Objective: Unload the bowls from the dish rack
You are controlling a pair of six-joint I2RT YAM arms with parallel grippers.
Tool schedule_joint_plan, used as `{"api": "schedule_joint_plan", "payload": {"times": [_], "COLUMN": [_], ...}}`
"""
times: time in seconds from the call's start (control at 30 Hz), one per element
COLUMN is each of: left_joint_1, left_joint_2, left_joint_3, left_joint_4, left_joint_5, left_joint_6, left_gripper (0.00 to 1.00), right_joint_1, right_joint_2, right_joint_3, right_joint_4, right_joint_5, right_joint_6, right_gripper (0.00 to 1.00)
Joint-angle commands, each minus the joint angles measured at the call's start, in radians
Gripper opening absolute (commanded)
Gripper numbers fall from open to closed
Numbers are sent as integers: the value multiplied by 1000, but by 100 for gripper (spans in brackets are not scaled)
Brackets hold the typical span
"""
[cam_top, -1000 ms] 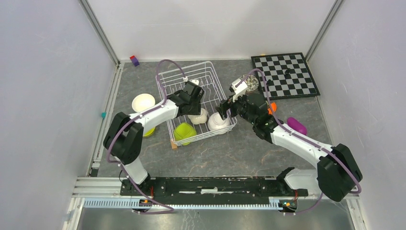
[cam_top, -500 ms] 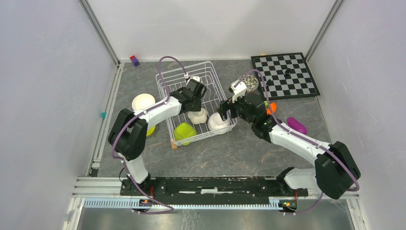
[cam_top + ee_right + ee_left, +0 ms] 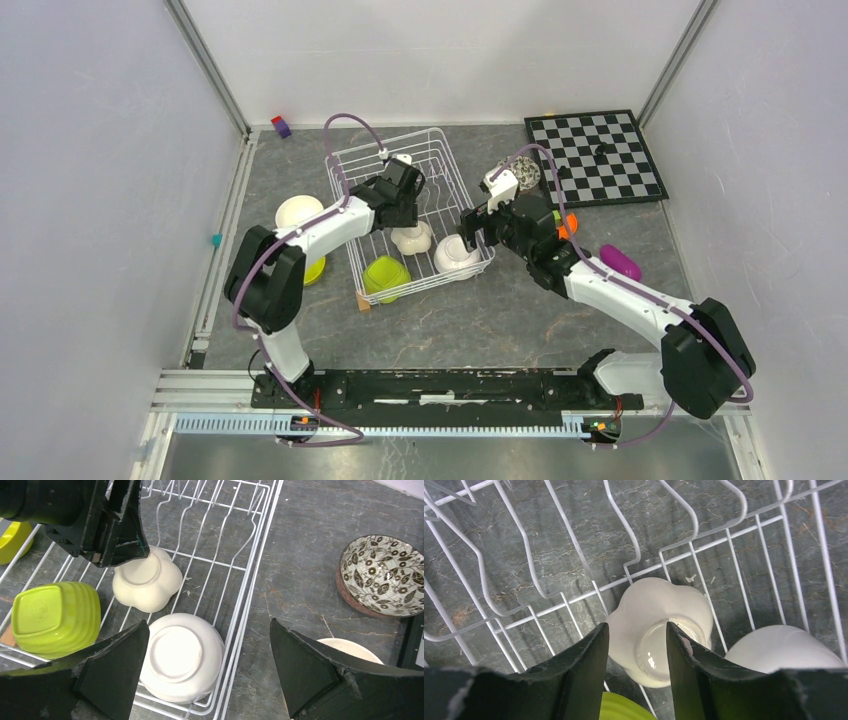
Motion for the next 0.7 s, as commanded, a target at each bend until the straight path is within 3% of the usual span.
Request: {"api": "schedule_joint_plan", "payload": {"times": [0.0,0.17,0.37,0.47,0.53,0.67], "left_joint_1": [0,0,3,4,3,5], "left_joint_2": [-114,-240,-360,-401,-447,-520], "left_joint_3": [18,-18,-47,-61,-131,-243], "left_joint_4": [1,-32,-131,-169,-100,-21], "left_joint_5": [48,44,-2,-44,-13,33], "left_joint_6": [-42,-42,-79,-86,-38,-47], "left_gripper": [54,62,100,100,100,100], "right_joint_1": [-2,-6,-6,-7,-7,-7], "right_joint_2": [-10,-30,-24,-13,-4,-1], "right_joint_3": [58,47,83,128,132,61], "right_joint_4": [-10,-4,-51,-126,-126,12], "right_joint_5": [52,99,131,158,138,30], "right_joint_6": [16,92,118,178,190,151], "right_gripper": [98,98,98,98,98,98]}}
